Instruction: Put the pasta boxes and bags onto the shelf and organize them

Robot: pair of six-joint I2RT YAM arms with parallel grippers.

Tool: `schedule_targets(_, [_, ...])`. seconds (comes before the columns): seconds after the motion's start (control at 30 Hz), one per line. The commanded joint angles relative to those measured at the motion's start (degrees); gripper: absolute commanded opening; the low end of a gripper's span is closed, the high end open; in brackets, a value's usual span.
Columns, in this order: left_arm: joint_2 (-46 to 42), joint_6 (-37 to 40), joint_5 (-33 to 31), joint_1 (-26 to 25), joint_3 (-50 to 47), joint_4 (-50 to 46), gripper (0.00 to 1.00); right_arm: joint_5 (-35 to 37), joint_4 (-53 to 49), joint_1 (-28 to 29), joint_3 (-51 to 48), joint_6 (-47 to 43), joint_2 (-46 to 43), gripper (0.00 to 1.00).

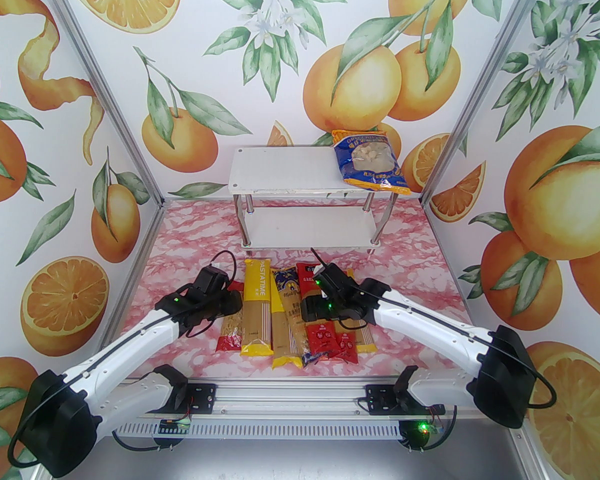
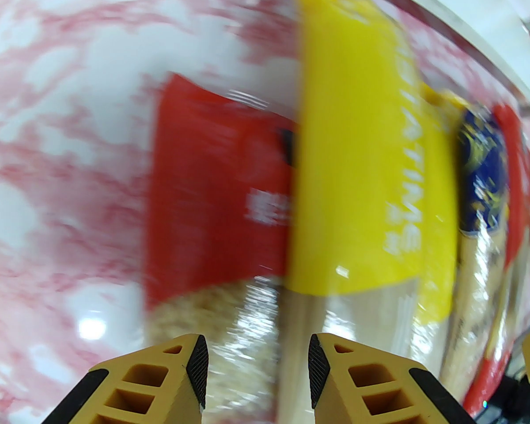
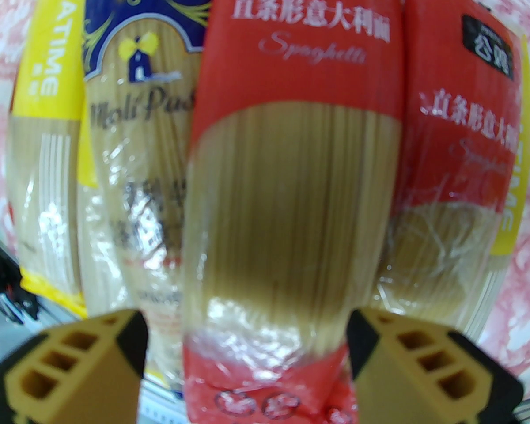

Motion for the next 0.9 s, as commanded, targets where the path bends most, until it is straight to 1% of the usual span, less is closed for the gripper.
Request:
schedule_targets(0.0, [-0.2,0.9,1.9,3.3,-2.0,-0.5,0.44,-0.5,1.5,0.2,1.3,-1.0,-0.2,0.8])
schedule_targets(0.07, [-0.1,0.9,3.4,4.5,-2.9,0.5,0.46,-0.4,1.6,0.2,1.1,-1.4,-0.5,0.8])
schedule_targets(0.27, [3.4,1.3,8.6,5.2,-4.4,3.7,0.5,0.0,1.7,-0.3,0.7,-2.3,-1.1,0.81])
schedule_targets(0.4, [4.5,0.7,10.0,5.3,-6.1,7.1,0.52,-0.3,2.2,-0.6,0.1,-2.3,-1.4,0.81])
schedule_targets(0.43, [4.6,0.7,10.1,5.3,-6.4,7.9,0.55,-0.3,2.3,-0.7,0.0,-2.4,-1.4,0.81])
schedule_targets(0.5, [5.4,1.2,10.6,5.5,-6.7,8.8,0.57,-0.4,2.5,-0.7,-0.1,-2.4,-1.5,0.81])
schedule_targets(0.77, [10.2,3.6,12.0,6.8,-7.9,11.3,0.59,-1.1,2.8,-1.7,0.0,-2.4,-1.0,0.81])
schedule_targets(0.87, [11.8,3.6,13.2,7.1,-8.7,13.2,0.56,-1.3,2.7,-1.8,0.1,-2.4,-0.7,0.81])
